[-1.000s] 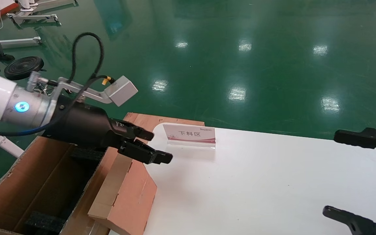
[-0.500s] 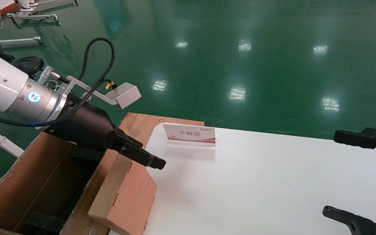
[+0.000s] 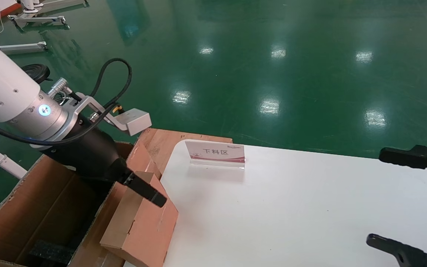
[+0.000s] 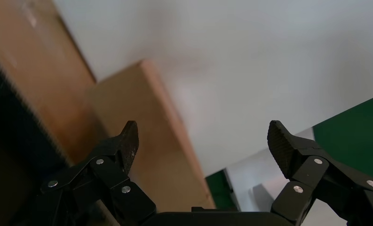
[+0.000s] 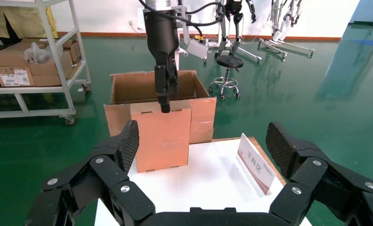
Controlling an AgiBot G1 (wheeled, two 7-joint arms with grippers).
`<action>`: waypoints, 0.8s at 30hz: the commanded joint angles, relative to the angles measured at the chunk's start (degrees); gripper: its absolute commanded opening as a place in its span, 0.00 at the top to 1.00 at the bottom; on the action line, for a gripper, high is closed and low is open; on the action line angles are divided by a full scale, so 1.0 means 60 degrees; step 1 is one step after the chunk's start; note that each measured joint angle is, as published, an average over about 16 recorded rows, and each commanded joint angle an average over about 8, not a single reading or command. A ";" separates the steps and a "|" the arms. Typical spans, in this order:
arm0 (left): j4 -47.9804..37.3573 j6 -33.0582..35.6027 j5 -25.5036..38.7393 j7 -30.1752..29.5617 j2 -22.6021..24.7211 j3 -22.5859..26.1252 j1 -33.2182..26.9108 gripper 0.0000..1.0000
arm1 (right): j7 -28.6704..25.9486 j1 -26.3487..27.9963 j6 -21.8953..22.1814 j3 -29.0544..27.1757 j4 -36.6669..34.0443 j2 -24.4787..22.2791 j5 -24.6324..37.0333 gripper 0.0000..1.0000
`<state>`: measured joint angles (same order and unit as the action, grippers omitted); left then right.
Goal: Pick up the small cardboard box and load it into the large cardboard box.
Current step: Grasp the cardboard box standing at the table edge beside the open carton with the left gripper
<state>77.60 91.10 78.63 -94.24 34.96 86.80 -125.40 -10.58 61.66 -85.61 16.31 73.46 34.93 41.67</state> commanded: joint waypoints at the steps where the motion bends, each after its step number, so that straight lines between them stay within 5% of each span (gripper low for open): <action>1: -0.0005 0.0002 -0.0095 -0.0185 0.0102 0.0636 -0.0358 0.00 | 0.0001 0.0000 0.0001 0.0001 0.0000 -0.0001 -0.0001 0.00; 9: 0.0052 -0.0282 0.0213 -0.0728 0.0522 0.2310 -0.1384 0.00 | 0.0003 0.0001 0.0003 0.0007 0.0000 -0.0003 -0.0005 0.00; 24: 0.0062 -0.0801 -0.0331 -0.0431 0.0168 0.2930 -0.1309 0.00 | 0.0008 0.0004 0.0007 0.0017 0.0000 -0.0007 -0.0011 0.00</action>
<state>77.96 86.14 76.78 -96.80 35.96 104.30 -133.07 -10.53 61.68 -85.57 16.41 73.46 34.88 41.60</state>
